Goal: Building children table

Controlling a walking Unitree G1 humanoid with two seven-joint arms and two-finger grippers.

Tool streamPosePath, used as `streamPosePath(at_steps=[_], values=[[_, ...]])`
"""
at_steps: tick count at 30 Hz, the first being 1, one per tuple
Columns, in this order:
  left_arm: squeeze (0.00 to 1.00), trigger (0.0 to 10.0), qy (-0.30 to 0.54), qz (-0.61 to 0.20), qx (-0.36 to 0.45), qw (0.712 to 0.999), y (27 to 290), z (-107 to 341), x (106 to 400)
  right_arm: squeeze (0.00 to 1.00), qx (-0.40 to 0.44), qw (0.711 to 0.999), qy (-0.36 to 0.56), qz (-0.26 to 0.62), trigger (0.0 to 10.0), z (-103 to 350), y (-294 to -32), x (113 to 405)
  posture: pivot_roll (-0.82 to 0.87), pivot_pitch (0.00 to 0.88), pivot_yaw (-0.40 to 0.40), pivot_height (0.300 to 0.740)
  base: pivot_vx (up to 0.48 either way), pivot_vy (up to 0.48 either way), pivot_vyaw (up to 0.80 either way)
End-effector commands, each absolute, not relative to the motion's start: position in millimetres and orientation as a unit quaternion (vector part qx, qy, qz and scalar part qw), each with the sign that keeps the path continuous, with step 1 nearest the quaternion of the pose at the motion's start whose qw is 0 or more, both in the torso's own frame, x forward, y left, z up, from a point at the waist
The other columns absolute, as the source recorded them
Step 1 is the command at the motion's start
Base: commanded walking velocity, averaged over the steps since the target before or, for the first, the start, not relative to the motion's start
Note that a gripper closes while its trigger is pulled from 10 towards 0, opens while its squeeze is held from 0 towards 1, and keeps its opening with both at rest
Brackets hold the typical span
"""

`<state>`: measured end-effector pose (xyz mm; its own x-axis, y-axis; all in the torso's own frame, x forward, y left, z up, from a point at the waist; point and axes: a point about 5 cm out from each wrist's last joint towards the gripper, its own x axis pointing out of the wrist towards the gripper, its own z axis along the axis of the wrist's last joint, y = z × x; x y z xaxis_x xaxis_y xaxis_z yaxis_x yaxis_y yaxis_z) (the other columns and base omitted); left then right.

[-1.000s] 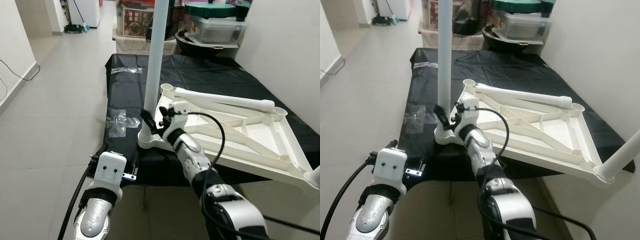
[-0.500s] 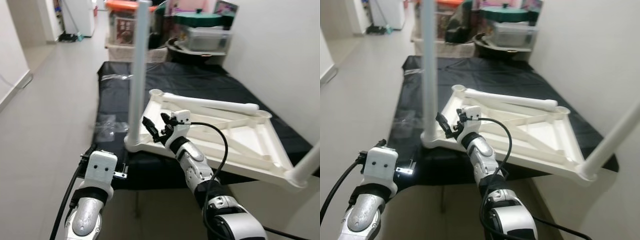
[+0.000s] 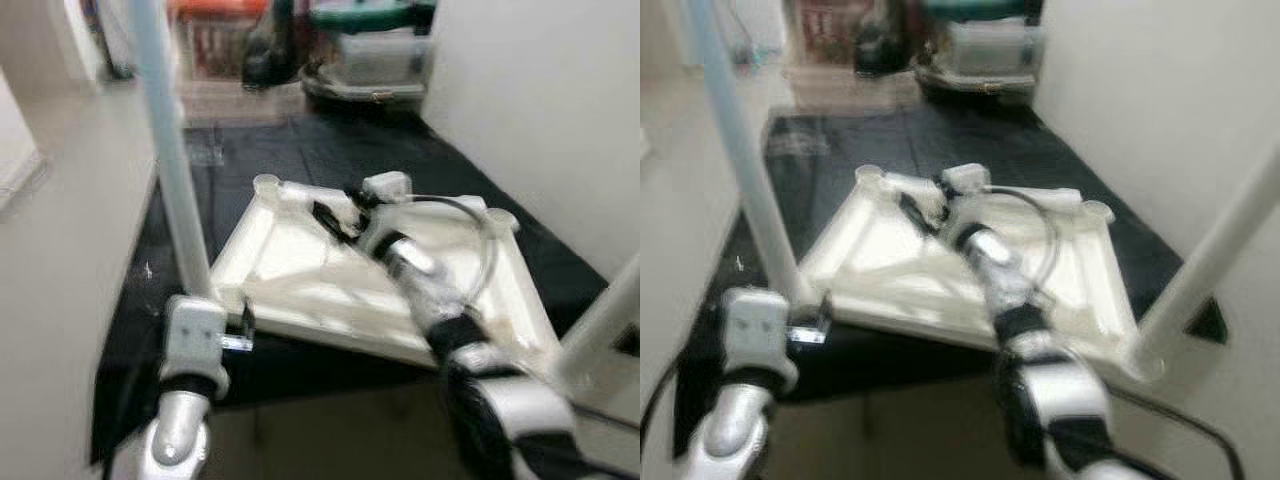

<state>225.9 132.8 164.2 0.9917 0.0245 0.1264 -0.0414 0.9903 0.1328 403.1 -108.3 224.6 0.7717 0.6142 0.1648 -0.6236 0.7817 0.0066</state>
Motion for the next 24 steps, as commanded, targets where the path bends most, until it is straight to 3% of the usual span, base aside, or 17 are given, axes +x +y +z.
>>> streamPosePath(at_steps=[1, 2, 3, 6, 7, 9, 10, 12, 19, 24], values=[[0.00, 10.0, -0.052, 0.020, 0.074, 0.996, 136, 160, 225, 0.00, 0.017, 0.922, -0.042, 0.384, 10.0, 219, -95, 401, 0.06, 0.035, -0.096, 0.740, 0.000, 0.000, 0.00], [0.00, 10.0, -0.050, 0.016, 0.075, 0.996, 135, 159, 225, 0.00, -0.057, 0.886, 0.006, 0.459, 10.0, 222, -104, 399, 0.06, 0.042, -0.099, 0.740, 0.000, 0.000, 0.00], [0.00, 10.0, -0.050, 0.016, 0.075, 0.996, 135, 159, 225, 0.00, -0.057, 0.886, 0.006, 0.459, 10.0, 222, -104, 399, 0.06, 0.042, -0.099, 0.740, 0.000, 0.000, 0.00], [0.00, 10.0, -0.046, 0.014, 0.071, 0.996, 134, 158, 225, 0.00, -0.142, 0.830, 0.068, 0.535, 10.0, 220, -122, 392, 0.06, 0.042, -0.099, 0.740, 0.000, 0.000, 0.00], [0.00, 10.0, -0.046, 0.014, 0.071, 0.996, 134, 158, 225, 0.00, -0.142, 0.830, 0.068, 0.535, 10.0, 220, -122, 392, 0.06, 0.042, -0.099, 0.740, 0.000, 0.000, 0.00], [0.00, 10.0, -0.044, 0.013, 0.069, 0.997, 133, 157, 224, 0.00, -0.201, 0.778, 0.130, 0.581, 10.0, 213, -138, 385, 0.05, 0.055, -0.101, 0.740, 0.000, 0.000, 0.00], [0.00, 10.0, -0.044, 0.013, 0.069, 0.997, 133, 157, 224, 0.00, -0.201, 0.778, 0.130, 0.581, 10.0, 213, -138, 385, 0.05, 0.055, -0.101, 0.740, 0.000, 0.000, 0.00], [0.00, 10.0, -0.042, 0.009, 0.067, 0.997, 132, 157, 222, 0.00, -0.260, 0.742, 0.183, 0.591, 10.0, 201, -145, 381, 0.05, 0.062, -0.099, 0.740, 0.000, 0.000, 0.00], [0.00, 10.0, -0.037, 0.001, 0.065, 0.997, 128, 154, 219, 0.00, -0.334, 0.751, 0.220, 0.524, 10.0, 184, -145, 386, 0.05, 0.072, -0.100, 0.740, 0.000, 0.000, 0.00], [0.00, 10.0, -0.033, 0.002, 0.062, 0.998, 126, 155, 213, 0.00, -0.336, 0.783, 0.249, 0.460, 10.0, 183, -138, 393, 0.05, 0.117, -0.104, 0.740, 0.000, 0.000, 0.00]])
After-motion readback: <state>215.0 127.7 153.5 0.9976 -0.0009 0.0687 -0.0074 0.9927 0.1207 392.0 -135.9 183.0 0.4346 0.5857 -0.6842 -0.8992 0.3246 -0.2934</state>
